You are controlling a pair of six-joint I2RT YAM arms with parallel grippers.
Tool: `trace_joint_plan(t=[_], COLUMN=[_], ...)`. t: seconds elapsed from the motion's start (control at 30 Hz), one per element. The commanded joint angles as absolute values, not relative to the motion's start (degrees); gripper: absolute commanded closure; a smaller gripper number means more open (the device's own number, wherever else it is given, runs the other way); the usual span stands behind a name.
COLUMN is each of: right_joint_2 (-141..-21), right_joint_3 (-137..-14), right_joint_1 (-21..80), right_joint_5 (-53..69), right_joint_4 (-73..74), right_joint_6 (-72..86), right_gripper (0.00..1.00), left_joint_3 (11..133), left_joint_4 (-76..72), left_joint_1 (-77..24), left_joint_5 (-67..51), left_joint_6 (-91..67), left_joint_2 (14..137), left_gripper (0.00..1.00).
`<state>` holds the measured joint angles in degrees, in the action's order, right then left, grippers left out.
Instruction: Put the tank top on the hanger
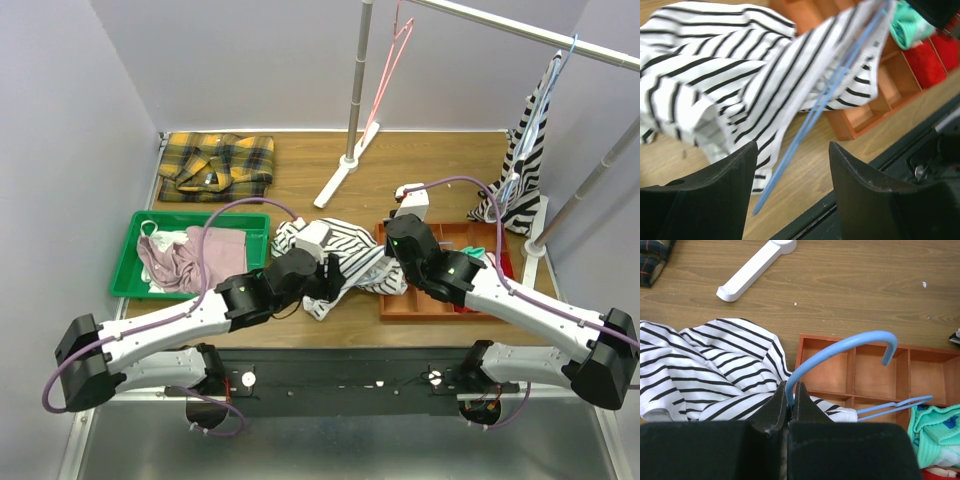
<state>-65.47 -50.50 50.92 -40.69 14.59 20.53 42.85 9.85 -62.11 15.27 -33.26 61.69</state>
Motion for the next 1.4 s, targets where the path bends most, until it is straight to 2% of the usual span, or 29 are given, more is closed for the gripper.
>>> trace_joint_plan(t=[0.0, 0.23, 0.33, 0.63, 1.1, 1.2, 1.23, 1.27, 1.37], right_joint_2=[-66.1, -66.2, -66.1, -66.2, -66.9, -67.1, -67.1, -67.1, -67.5], right_joint_3=[-49.0, -48.5, -47.8, -48.0, -48.6, -48.8, -48.8, -48.9, -49.4], right_joint_1=[51.0, 51.1, 51.1, 51.1, 51.1, 51.1, 51.1, 51.1, 51.1], right_joint_5=[-43.4, -43.2, -43.1, -43.2, -43.9, -44.1, -44.3, -44.6, -46.7], right_joint_4=[15.6, 16.7, 16.4, 16.3, 16.3, 16.2, 16.2, 16.3, 16.8], right_joint_6=[22.7, 22.6, 22.8, 22.9, 22.9, 23.0, 22.9, 22.9, 23.8], right_gripper=[0.99, 0.99, 0.99, 0.99, 0.99, 0.99, 0.99, 0.99, 0.99], left_joint_3=[43.6, 39.4, 37.6, 36.7, 36.7, 36.0, 35.9, 35.6, 35.1], left_joint_4=[21.1, 22.4, 19.8, 14.3, 9.5, 8.9, 9.0, 9.0, 9.1], left_joint_1=[-59.8, -52.8, -49.9, -48.9, -48.9, -48.8, -48.3, -47.6, -45.0], left_joint_5=[23.8, 15.4, 10.5, 1.2, -4.0, -4.4, -4.3, -4.5, -5.3], left_joint_6=[-42.9, -44.7, -44.0, -42.2, -41.7, -42.0, -42.1, -42.3, -43.2], left_joint_2=[58.4, 59.0, 60.8, 70.6, 77.5, 76.9, 75.4, 74.4, 69.6], left_gripper=[0.35, 0.54, 0.58, 0.55, 0.56, 0.75, 0.91, 0.98, 1.00])
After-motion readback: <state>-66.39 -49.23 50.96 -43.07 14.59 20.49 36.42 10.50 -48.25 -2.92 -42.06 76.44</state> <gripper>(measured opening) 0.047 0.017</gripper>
